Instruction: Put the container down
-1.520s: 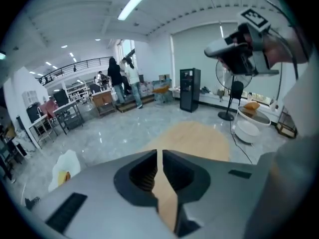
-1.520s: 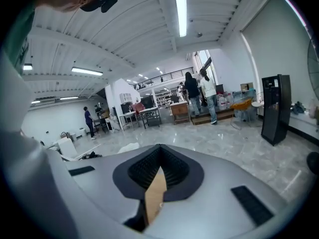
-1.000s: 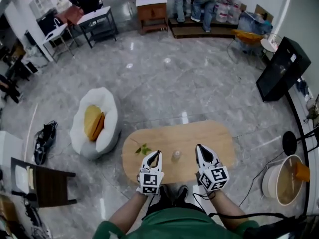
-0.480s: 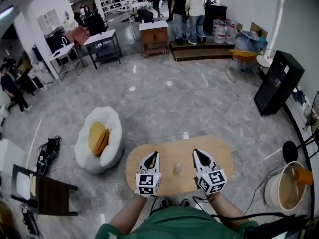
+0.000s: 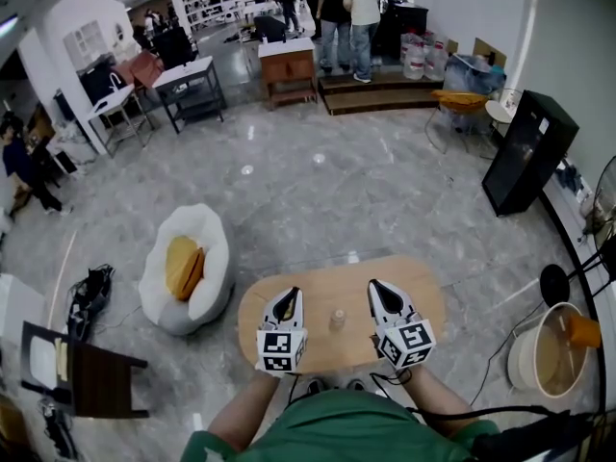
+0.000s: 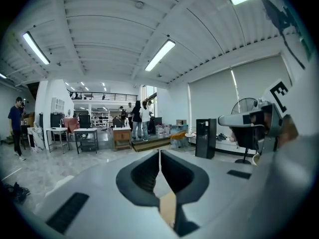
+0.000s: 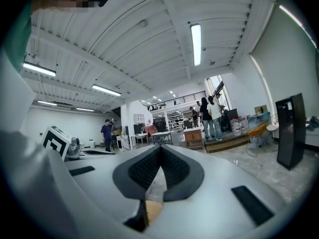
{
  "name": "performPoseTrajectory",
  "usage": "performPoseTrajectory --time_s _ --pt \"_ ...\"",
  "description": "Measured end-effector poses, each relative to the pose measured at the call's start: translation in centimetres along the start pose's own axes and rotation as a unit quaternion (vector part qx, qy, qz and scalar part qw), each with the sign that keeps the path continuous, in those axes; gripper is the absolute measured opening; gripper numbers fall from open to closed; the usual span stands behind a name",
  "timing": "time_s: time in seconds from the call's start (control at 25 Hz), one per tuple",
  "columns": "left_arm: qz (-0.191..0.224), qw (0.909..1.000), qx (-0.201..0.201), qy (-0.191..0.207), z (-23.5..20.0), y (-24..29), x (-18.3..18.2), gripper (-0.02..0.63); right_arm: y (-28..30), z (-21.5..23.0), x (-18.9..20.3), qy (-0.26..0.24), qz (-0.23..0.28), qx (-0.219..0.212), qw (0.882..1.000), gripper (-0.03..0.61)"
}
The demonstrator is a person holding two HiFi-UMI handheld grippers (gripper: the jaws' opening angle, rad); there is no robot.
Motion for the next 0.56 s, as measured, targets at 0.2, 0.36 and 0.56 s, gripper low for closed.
performPoseTrajectory --time_s 0.2,0.36,0.56 --pt "0.001 1.0 -0.002 0.001 -0.01 -0.16 0.18 0.026 -0.12 -0.17 -0.09 -0.002 0.002 -0.001 1.0 0.013" --pt "-0.003 1.0 0.004 0.0 0.29 -0.41 0.08 0.027 -0.17 -0.45 -0.04 -0.003 0.001 -0.003 1.0 0.014" --pt "-0.004 1.0 0.006 0.002 0.21 -0.26 0.4 0.026 0.06 -0.58 0.09 -0.006 0.0 -0.004 1.0 0.014"
Point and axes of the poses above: the fingertips, and each gripper's own axes: y forward along the fingers, z to its right, x out of its underside, the point moved 7 cm from there along -y, backward along the fingers
